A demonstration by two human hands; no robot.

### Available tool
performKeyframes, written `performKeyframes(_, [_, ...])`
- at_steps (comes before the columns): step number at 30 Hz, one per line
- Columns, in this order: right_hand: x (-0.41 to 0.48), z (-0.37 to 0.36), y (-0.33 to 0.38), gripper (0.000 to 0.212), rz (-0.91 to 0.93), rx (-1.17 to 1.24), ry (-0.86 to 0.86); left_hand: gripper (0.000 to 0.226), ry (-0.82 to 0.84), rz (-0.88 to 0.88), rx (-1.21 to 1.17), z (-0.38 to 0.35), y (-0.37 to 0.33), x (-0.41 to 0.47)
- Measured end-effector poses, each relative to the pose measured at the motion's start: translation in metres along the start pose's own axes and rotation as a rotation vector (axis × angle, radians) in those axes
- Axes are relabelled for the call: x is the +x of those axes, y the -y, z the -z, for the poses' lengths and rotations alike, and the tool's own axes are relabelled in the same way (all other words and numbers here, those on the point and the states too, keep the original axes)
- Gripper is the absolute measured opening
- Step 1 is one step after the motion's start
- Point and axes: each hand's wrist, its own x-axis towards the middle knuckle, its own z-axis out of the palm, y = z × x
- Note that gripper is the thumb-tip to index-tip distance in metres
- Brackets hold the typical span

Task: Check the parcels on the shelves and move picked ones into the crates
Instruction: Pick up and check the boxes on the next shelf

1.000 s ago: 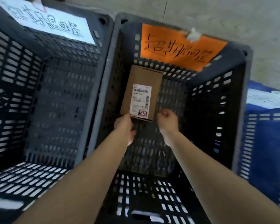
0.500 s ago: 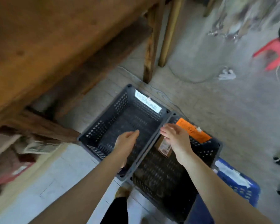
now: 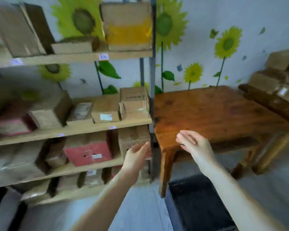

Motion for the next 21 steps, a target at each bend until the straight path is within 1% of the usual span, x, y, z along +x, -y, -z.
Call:
performKeyframes(4, [-0.003, -0.104, 0.061, 0.007, 0.118, 0.048, 0.134, 0.014, -0.115, -0.144, -0.030, 0.096, -0.053, -0.024])
performKeyframes(7, [-0.004, -0.183, 0.096, 0.011, 0.178, 0.063, 0.206, 0.008, -0.181, -0.240, -0.056, 0.176, -0.085, -0.035])
performKeyframes(10, [-0.007, -0.257, 0.129, 0.011, 0.233, 0.032, 0.257, 0.010, -0.254, -0.324, -0.043, 0.258, -0.115, -0.041])
performKeyframes(13, [-0.007, -0.316, 0.151, 0.018, 0.298, 0.004, 0.270, 0.014, -0.329, -0.393, -0.025, 0.323, -0.141, -0.039])
performKeyframes(15, [-0.003, -0.341, 0.163, 0.023, 0.319, -0.020, 0.277, 0.009, -0.354, -0.409, -0.029, 0.352, -0.158, -0.031])
performKeyframes(18, [0.014, -0.367, 0.181, 0.028, 0.336, -0.047, 0.250, 0.008, -0.346, -0.439, -0.005, 0.377, -0.184, -0.009])
performKeyframes(21, [0.043, -0.386, 0.204, 0.026, 0.342, -0.054, 0.183, 0.018, -0.333, -0.462, -0.006, 0.388, -0.216, 0.019])
